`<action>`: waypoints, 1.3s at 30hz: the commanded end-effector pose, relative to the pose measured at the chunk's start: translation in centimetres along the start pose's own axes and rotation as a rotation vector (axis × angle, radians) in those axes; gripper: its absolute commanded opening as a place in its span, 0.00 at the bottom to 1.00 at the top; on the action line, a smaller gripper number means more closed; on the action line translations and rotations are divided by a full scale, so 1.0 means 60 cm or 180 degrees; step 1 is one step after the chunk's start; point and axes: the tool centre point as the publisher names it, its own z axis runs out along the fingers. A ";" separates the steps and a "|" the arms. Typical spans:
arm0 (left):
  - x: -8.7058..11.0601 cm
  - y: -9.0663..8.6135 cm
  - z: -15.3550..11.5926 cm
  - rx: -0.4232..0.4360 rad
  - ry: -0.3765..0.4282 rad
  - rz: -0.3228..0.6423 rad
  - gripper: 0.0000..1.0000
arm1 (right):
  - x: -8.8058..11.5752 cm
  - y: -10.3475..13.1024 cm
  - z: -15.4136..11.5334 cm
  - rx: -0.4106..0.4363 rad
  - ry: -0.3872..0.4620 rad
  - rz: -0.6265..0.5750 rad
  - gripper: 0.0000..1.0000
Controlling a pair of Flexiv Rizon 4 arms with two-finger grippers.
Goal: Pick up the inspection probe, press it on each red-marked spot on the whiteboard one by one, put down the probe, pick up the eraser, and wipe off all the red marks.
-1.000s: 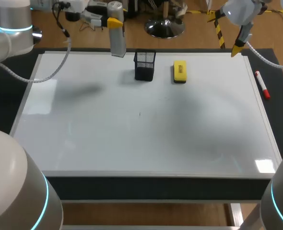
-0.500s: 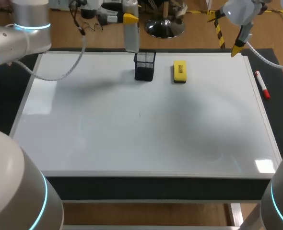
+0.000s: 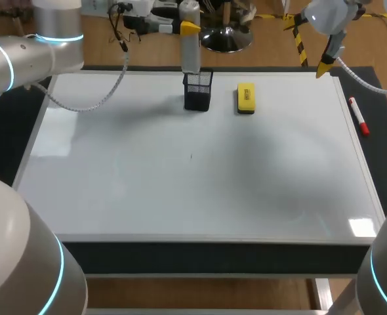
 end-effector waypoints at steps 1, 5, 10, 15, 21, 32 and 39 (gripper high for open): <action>-0.012 0.012 0.010 0.0042 0.0023 -0.0014 0.00 | -0.001 0.000 -0.001 0.0009 0.0013 -0.0004 1.00; -0.016 0.018 0.018 0.0060 -0.0005 -0.0042 0.00 | -0.001 0.000 -0.001 0.0009 0.0013 -0.0004 1.00; -0.023 0.030 0.024 0.0062 -0.0042 -0.0087 0.00 | -0.001 0.000 -0.001 0.0009 0.0013 -0.0004 1.00; -0.027 0.037 0.027 0.0049 -0.0065 -0.0110 0.00 | -0.001 0.000 -0.001 0.0009 0.0013 -0.0004 1.00; -0.034 0.052 0.027 0.0040 -0.0076 -0.0147 0.00 | -0.001 0.000 -0.001 0.0009 0.0013 -0.0004 1.00; -0.038 0.081 0.027 0.0037 -0.0076 -0.0183 0.00 | -0.001 0.000 -0.001 0.0009 0.0013 -0.0004 1.00; -0.043 0.103 0.029 0.0049 -0.0064 -0.0159 0.00 | -0.001 0.000 -0.001 0.0009 0.0013 -0.0004 1.00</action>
